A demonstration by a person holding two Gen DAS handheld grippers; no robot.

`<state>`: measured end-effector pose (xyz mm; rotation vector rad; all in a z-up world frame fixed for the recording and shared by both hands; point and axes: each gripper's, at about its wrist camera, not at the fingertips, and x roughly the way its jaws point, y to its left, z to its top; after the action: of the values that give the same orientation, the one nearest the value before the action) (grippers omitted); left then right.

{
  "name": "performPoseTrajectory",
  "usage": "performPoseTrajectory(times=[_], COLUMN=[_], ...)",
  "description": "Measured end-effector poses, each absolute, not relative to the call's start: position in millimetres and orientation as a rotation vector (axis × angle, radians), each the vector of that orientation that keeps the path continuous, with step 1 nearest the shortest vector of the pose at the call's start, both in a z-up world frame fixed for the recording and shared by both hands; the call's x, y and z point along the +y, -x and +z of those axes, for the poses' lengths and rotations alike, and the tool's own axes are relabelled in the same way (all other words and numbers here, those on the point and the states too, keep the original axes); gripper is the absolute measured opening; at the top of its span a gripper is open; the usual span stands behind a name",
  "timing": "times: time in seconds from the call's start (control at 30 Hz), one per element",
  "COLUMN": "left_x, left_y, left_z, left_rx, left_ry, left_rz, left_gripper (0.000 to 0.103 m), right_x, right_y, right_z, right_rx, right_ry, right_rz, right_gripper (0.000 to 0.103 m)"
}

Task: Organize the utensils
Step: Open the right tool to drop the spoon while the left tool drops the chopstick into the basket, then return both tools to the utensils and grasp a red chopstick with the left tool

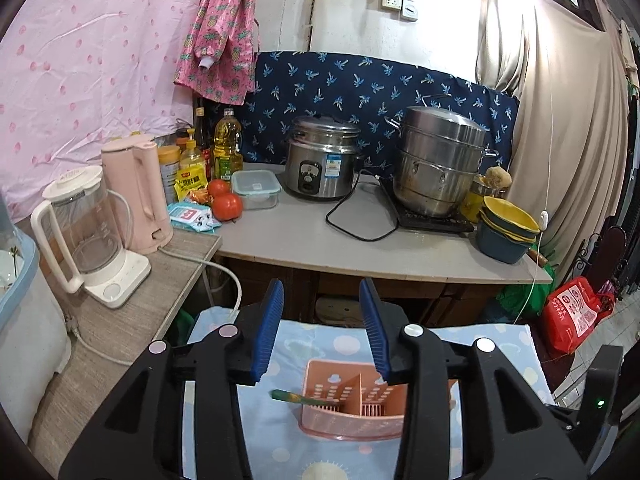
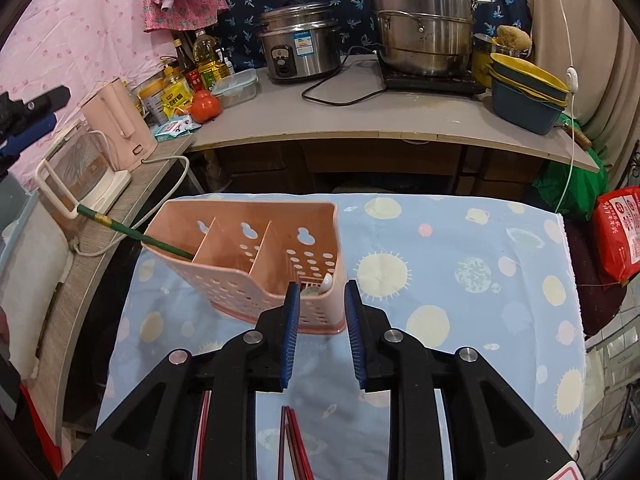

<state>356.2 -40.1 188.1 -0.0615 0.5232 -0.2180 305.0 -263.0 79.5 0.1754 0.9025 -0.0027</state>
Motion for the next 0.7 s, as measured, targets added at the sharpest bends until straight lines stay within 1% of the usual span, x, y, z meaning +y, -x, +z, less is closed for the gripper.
performPoseTrajectory(times=[0.17,0.37,0.7], left_x=[-33,-18,4], left_y=[-336,-297,-220], left_z=[172,140,52], left_rx=[0.559,0.625,0.809], left_ry=[0.055,0.058,0.058], left_rz=[-0.216,-0.206,-0.179], left_gripper=[0.038,0.038,0.038], right_x=[-266,-270,-276], right_y=[-278,-233,-143], right_z=[82,74,42], right_rx=[0.895,0.914,0.976], right_ry=[-0.193,-0.204,-0.234], right_rz=[-0.009,-0.029,-0.059], right_gripper=[0.028,0.029,0.029])
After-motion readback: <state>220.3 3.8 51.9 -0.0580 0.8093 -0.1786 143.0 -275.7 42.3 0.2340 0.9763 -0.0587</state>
